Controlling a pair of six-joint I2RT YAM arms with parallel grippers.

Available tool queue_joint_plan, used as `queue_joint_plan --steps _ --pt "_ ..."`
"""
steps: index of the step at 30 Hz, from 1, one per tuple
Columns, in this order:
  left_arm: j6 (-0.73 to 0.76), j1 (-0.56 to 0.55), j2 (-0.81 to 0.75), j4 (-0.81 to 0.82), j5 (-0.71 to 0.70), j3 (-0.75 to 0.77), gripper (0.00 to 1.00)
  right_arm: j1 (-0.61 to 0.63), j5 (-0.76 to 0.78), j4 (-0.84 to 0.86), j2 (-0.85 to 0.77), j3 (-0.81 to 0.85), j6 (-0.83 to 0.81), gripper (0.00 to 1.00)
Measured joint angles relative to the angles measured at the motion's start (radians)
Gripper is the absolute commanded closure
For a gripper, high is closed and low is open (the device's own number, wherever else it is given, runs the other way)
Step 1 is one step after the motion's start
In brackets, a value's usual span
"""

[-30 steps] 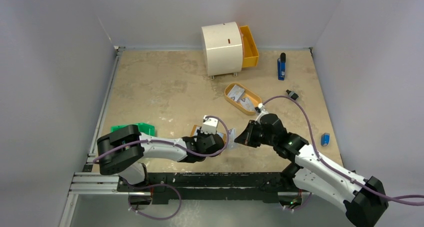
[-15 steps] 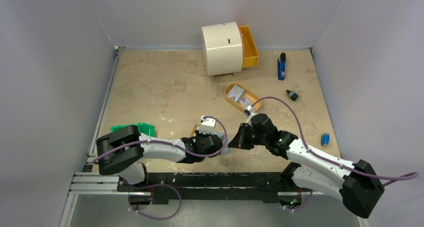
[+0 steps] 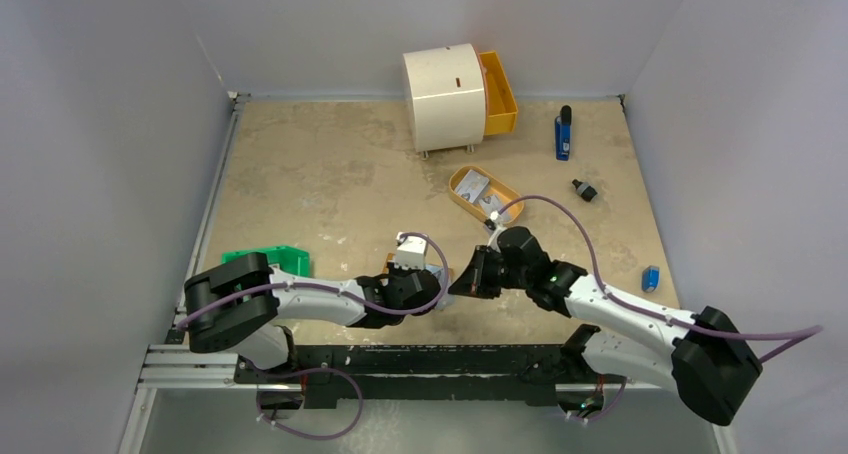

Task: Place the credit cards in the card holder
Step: Turn over the card slot in the card holder.

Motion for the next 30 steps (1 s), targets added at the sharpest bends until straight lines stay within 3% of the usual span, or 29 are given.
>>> queue_joint_plan --steps 11,30 --pt "-0.002 0.000 -0.003 0.000 0.003 -0.002 1.00 0.000 -0.009 0.006 0.028 -0.028 0.039 1.00" --pt "-0.017 0.000 -0.010 -0.013 0.008 -0.002 0.98 0.000 -0.043 0.072 0.138 -0.028 0.048 1.00"
